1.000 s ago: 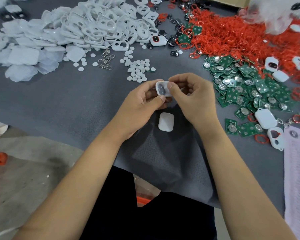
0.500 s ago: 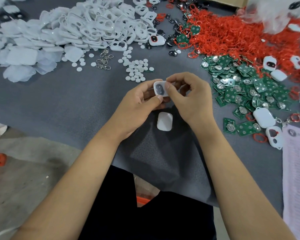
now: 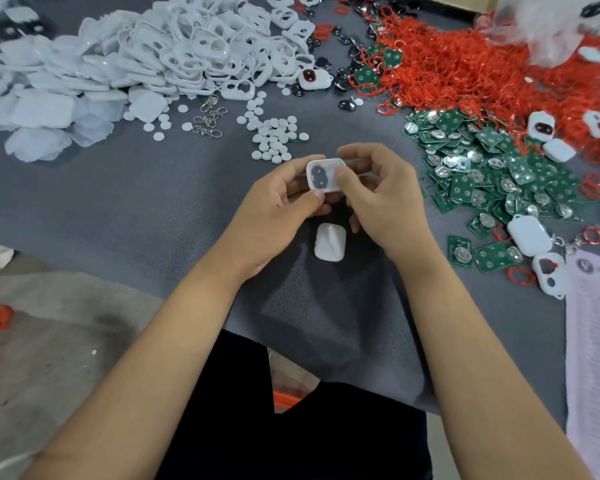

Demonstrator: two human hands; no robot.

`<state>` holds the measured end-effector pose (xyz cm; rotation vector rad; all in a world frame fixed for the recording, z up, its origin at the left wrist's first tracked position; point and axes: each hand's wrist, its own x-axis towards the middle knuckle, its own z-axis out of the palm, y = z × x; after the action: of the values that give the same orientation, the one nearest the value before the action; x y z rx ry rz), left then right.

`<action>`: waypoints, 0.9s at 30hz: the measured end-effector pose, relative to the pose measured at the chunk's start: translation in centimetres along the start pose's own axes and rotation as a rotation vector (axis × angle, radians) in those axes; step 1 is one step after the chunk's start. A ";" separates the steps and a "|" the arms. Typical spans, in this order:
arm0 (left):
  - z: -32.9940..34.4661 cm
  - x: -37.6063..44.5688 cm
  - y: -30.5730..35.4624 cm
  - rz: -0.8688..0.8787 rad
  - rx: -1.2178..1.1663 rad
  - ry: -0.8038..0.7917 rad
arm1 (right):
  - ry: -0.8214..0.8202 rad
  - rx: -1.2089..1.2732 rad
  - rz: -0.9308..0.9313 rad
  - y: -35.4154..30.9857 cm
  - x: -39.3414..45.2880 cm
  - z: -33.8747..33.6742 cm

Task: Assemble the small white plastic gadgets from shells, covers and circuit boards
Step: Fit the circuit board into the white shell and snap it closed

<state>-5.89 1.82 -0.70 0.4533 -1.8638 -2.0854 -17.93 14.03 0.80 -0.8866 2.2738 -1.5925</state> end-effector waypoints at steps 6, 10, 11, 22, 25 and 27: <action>0.1 -0.1 0.0 0.015 0.002 0.029 | -0.025 0.102 0.008 0.0 -0.1 0.1; 0.2 0.0 -0.2 0.022 0.004 0.075 | -0.079 0.137 0.013 -0.2 -0.3 0.0; 0.2 0.0 -0.2 0.025 0.011 0.086 | -0.096 0.150 0.022 -0.2 -0.3 0.0; 0.3 -0.2 -0.1 0.026 0.053 0.123 | -0.176 0.293 0.144 0.3 0.0 0.0; 0.4 -0.2 -0.1 0.025 0.044 0.139 | -0.188 0.325 0.150 0.2 0.0 0.1; 0.6 -0.2 0.0 0.021 0.034 0.159 | -0.194 0.354 0.140 0.1 -0.1 0.1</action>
<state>-5.96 2.43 -0.65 0.5868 -1.8069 -1.9456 -17.91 14.05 0.65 -0.7358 1.8067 -1.6919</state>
